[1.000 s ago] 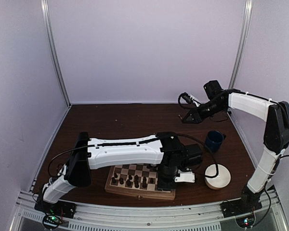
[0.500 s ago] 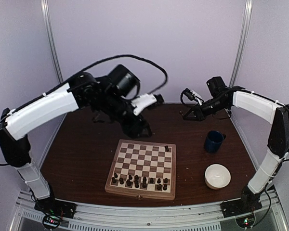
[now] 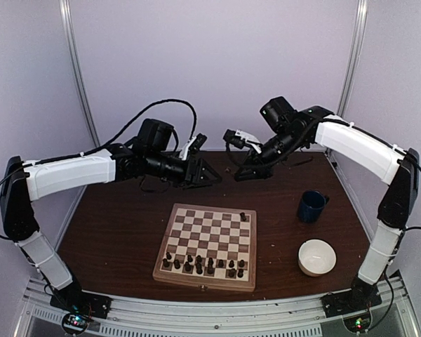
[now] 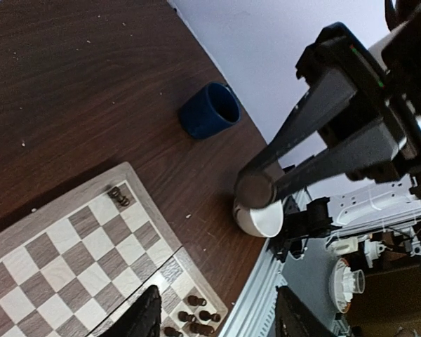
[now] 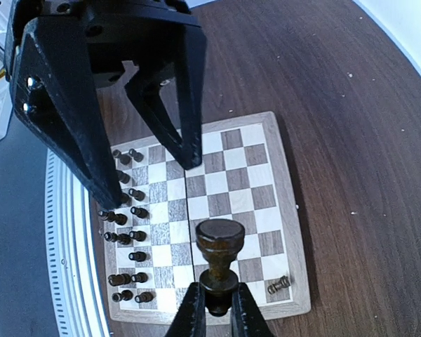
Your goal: Set up the chess pieces on the board
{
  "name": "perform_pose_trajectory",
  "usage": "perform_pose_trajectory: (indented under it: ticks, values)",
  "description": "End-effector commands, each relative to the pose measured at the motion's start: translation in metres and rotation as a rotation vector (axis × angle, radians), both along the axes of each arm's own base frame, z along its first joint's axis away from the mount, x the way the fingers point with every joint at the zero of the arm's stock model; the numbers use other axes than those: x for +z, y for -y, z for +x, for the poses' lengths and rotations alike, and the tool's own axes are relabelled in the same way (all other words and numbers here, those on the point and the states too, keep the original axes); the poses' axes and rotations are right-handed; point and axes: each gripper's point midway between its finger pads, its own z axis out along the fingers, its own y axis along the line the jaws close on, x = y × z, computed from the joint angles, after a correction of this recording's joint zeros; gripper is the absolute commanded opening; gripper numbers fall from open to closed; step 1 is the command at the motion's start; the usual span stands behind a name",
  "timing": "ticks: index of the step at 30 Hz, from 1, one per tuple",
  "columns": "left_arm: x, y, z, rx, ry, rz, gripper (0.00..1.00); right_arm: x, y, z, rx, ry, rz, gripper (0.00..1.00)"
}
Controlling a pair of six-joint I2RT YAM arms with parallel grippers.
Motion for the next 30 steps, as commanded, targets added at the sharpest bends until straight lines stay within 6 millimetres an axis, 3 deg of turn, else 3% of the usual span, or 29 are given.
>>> perform_pose_trajectory:
  ticks: [1,13,20,26,30]
  values:
    - [0.026,0.012,0.001,-0.02,-0.012,-0.167,0.55,-0.012,-0.006,-0.01,0.023,-0.028,-0.097,0.06]
    - [0.019,0.014,-0.002,-0.026,-0.046,-0.195,0.4,-0.01,-0.026,-0.034,0.093,-0.012,-0.121,0.06]
    - [0.013,0.019,-0.005,-0.046,-0.08,-0.196,0.32,-0.007,-0.028,-0.036,0.097,-0.002,-0.119,0.06]
    - [0.003,0.019,-0.006,-0.043,-0.095,-0.157,0.37,-0.005,-0.029,-0.035,0.093,0.002,-0.115,0.06]
    - [0.001,0.021,-0.008,-0.056,-0.104,-0.15,0.34,-0.005,-0.029,-0.034,0.088,0.006,-0.115,0.06]
